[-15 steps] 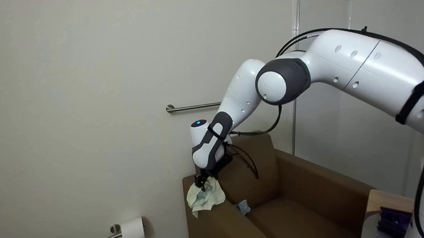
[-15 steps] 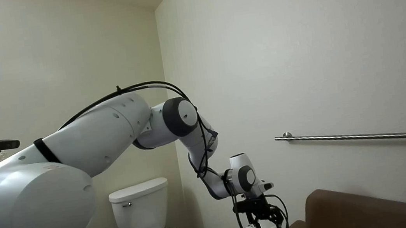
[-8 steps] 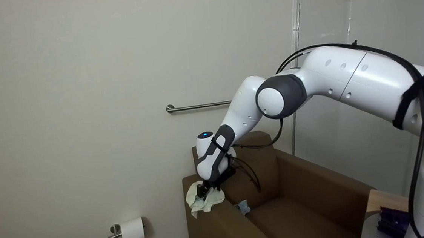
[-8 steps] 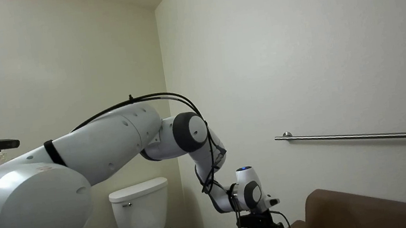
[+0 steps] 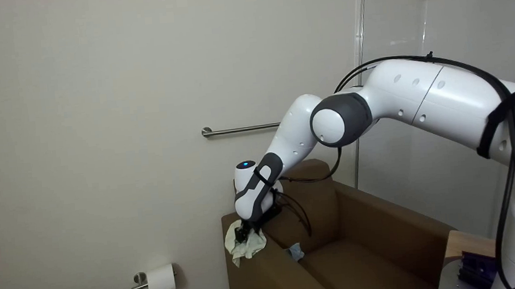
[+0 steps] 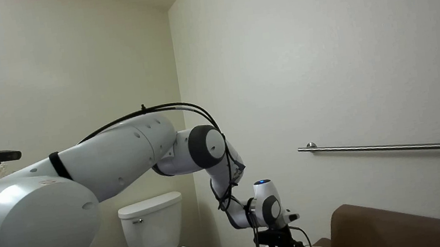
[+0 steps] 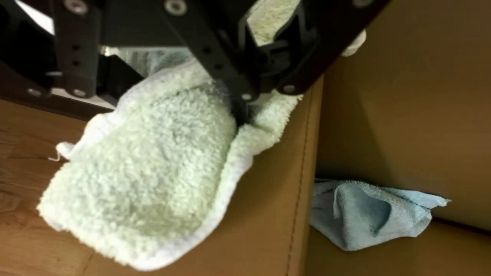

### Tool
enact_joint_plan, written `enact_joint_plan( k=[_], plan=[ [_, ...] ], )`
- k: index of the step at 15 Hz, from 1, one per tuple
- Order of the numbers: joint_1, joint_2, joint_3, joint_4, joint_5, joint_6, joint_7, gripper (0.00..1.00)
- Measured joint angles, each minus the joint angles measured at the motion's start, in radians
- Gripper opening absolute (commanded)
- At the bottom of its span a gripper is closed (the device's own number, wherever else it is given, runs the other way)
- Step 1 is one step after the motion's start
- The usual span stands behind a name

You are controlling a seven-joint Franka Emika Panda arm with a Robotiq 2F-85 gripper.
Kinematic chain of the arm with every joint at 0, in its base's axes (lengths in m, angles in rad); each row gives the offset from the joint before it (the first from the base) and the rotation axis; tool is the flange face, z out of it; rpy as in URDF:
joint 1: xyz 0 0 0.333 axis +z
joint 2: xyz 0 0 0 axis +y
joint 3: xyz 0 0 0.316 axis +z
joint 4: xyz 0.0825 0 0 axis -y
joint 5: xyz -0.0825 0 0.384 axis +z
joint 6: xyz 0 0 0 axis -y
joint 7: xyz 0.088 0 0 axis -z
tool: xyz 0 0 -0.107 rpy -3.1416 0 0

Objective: Wipe the side of the chair with the cloth on the armrest

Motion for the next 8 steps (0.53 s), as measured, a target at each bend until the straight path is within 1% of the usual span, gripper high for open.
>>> enact_joint_plan(
  k=[2, 3, 4, 5, 7, 8],
  plan=[
    [-0.001, -0.004, 0.003, 0.0, 0.0, -0.012, -0.018, 0.1],
    [-0.003, -0.007, 0.006, -0.001, 0.0, -0.019, -0.035, 0.07],
    [-0.007, -0.013, 0.013, -0.005, 0.0, -0.026, -0.051, 0.07],
    [-0.008, -0.02, 0.017, -0.011, -0.001, -0.036, -0.067, 0.1],
    [-0.006, -0.04, 0.023, -0.032, -0.007, -0.069, -0.092, 0.07],
    [-0.003, -0.056, 0.025, -0.048, -0.013, -0.091, -0.1, 0.09]
  ],
)
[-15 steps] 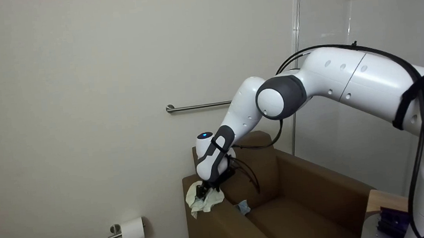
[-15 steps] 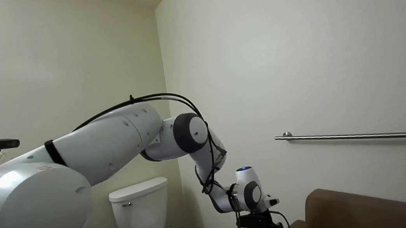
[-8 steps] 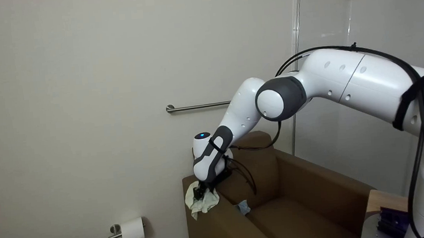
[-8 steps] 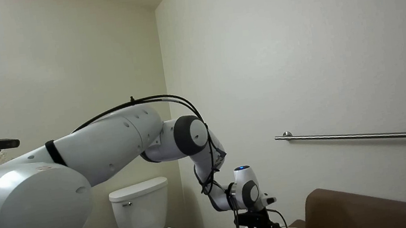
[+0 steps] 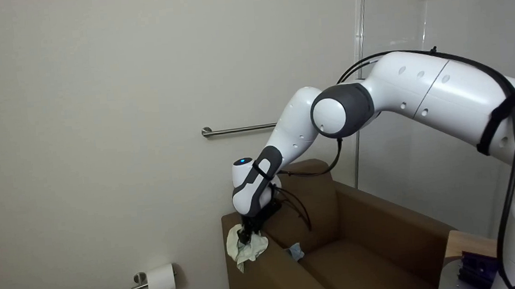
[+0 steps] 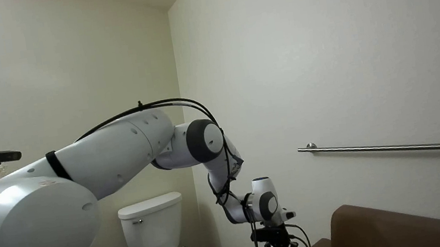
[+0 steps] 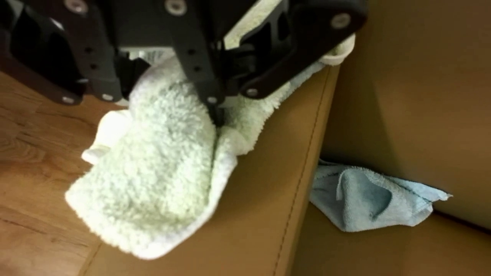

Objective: Wipe the side of the chair with the cloth on the armrest

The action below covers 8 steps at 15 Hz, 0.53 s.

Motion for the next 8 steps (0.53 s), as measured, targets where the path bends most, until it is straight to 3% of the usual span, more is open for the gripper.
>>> enact_joint_plan(
  k=[5, 8],
  plan=[
    [0.039, -0.139, -0.034, -0.072, -0.064, -0.15, -0.005, 0.1],
    [0.069, -0.242, -0.035, -0.081, -0.113, -0.326, -0.018, 0.1]
  ],
)
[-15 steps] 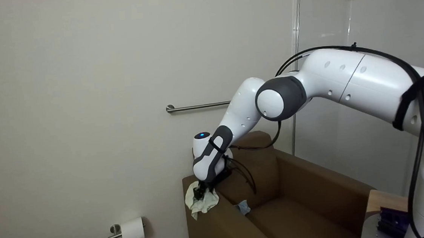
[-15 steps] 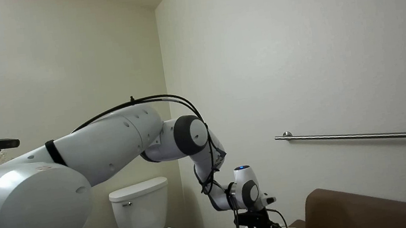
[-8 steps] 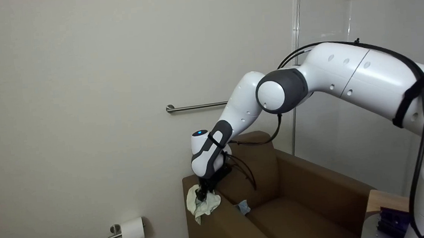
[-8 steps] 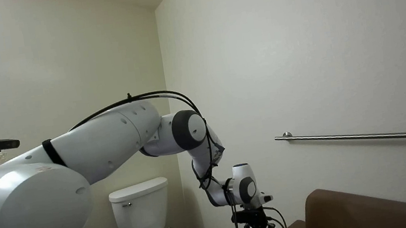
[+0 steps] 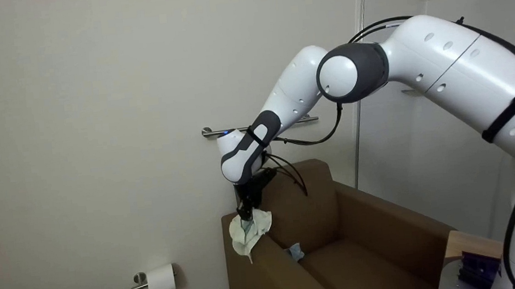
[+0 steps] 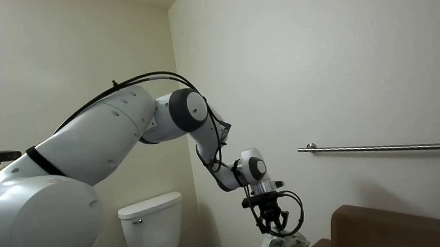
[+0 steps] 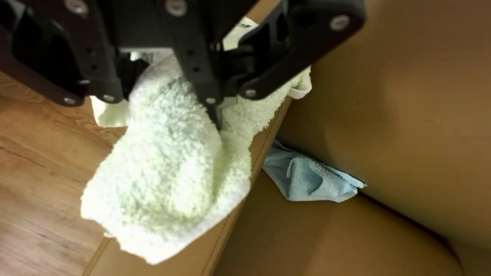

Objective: Wipe the side of the chair with the cloth on the armrest

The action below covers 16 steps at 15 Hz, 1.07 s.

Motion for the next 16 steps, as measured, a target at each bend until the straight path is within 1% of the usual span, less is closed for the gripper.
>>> enact_joint_plan(
  k=[2, 3, 5, 6, 7, 12, 14, 16],
  plan=[
    [0.024, -0.055, 0.015, 0.002, -0.029, -0.118, -0.026, 0.09],
    [0.034, -0.075, 0.025, 0.006, -0.037, -0.168, -0.043, 0.18],
    [0.044, -0.098, 0.043, 0.029, -0.045, -0.253, -0.065, 0.18],
    [0.046, -0.103, 0.044, 0.035, -0.045, -0.268, -0.069, 0.18],
    [0.046, -0.104, 0.044, 0.037, -0.046, -0.27, -0.072, 0.08],
    [0.05, -0.083, 0.062, 0.037, -0.059, -0.262, -0.072, 0.08],
    [0.076, -0.057, 0.066, 0.04, -0.108, -0.234, -0.07, 0.08],
    [0.116, -0.017, 0.061, 0.06, -0.185, -0.199, -0.067, 0.08]
  ],
)
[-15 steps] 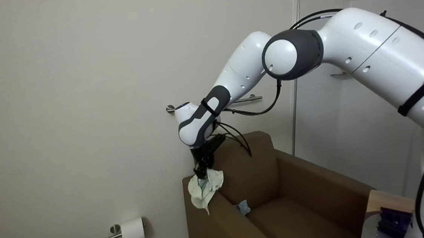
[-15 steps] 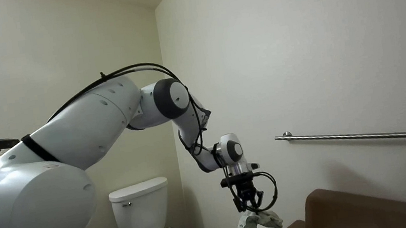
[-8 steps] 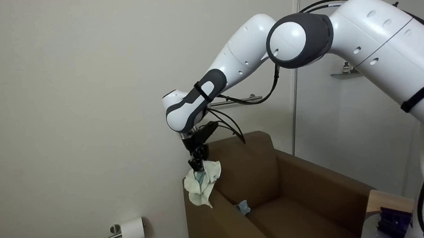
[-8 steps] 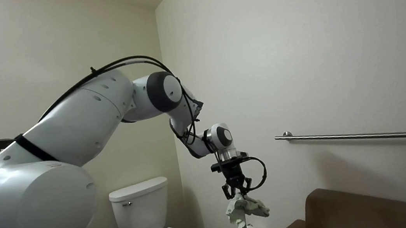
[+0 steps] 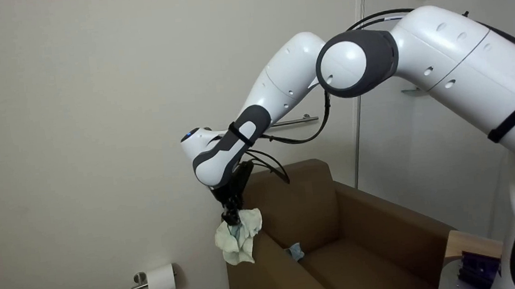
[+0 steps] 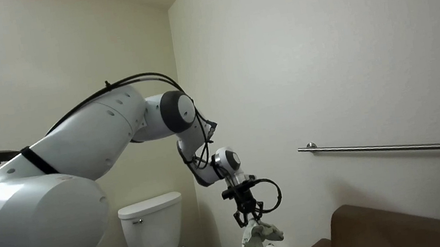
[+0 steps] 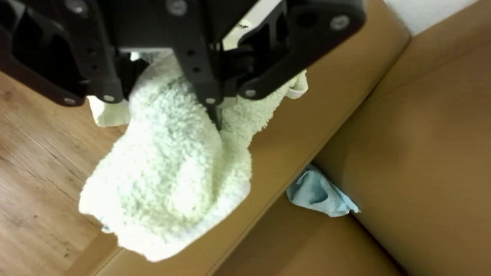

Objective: Wipe the side of the chair with the cloth on the armrest

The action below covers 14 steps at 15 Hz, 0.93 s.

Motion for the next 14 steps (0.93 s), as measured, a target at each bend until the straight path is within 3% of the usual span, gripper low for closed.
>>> enact_joint_plan(
  k=[7, 14],
  plan=[
    [0.137, 0.245, -0.015, 0.156, -0.184, 0.075, -0.001, 0.08],
    [0.199, 0.488, -0.053, 0.291, -0.296, 0.046, -0.042, 0.08]
  ],
)
